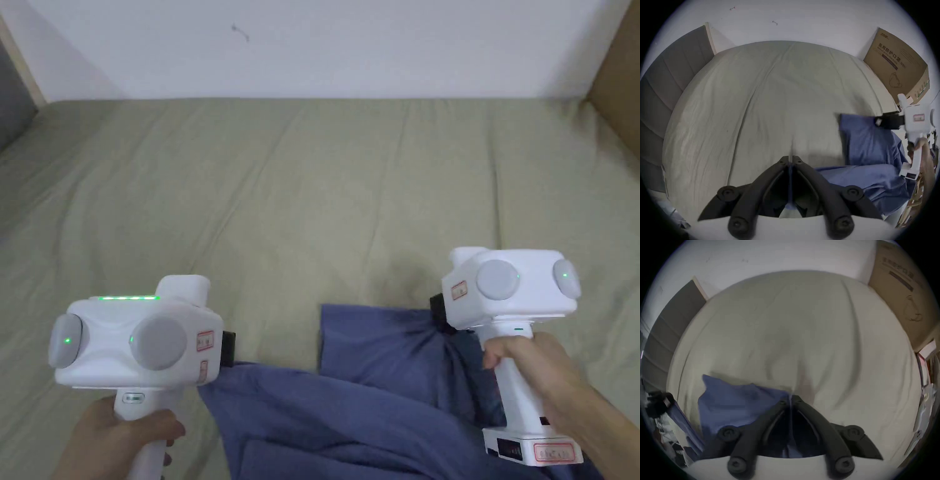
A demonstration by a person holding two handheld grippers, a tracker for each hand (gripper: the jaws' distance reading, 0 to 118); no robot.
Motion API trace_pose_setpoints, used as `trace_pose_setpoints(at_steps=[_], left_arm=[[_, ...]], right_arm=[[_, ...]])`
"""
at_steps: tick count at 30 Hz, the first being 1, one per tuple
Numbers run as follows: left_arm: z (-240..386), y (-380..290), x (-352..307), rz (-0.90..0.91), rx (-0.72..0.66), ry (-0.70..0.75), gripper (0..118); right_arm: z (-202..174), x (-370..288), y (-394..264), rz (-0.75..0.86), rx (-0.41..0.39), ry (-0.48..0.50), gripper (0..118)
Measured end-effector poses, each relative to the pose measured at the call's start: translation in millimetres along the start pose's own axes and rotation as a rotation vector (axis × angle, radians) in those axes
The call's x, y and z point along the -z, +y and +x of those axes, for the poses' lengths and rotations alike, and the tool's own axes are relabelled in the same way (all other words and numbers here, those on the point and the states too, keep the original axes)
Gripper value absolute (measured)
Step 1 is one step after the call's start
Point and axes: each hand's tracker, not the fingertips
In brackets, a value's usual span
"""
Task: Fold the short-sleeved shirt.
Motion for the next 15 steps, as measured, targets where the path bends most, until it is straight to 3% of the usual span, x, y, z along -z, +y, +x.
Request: trace_pose_setpoints(at_steps=[2, 5, 7, 10, 13, 15], left_arm=[[0, 0, -3, 0.003, -0.007, 0.004, 2], [1, 2, -19, 0.033, -0.02, 0.004, 2], [7, 6, -36, 0.062, 0.042, 0.051, 2], [10, 14, -69, 0.12, 0.081, 0.076, 2], [9, 27, -107, 0.192, 0.065, 0.111, 2], [8, 37, -135, 0.251, 0.062, 0.144, 2]], right_arm=[[3, -12, 5, -0.022, -0.002, 0.052, 1], [4, -38, 8, 0.001, -0.016, 0.041, 1], [4, -60, 10, 0.042, 0.007, 0.04, 1], [10, -108, 18, 0.147, -0.022, -0.042, 1], [31, -167, 33, 0.228, 0.038, -0.035, 1], [44, -211, 43, 0.298, 0.059, -0.093, 1]])
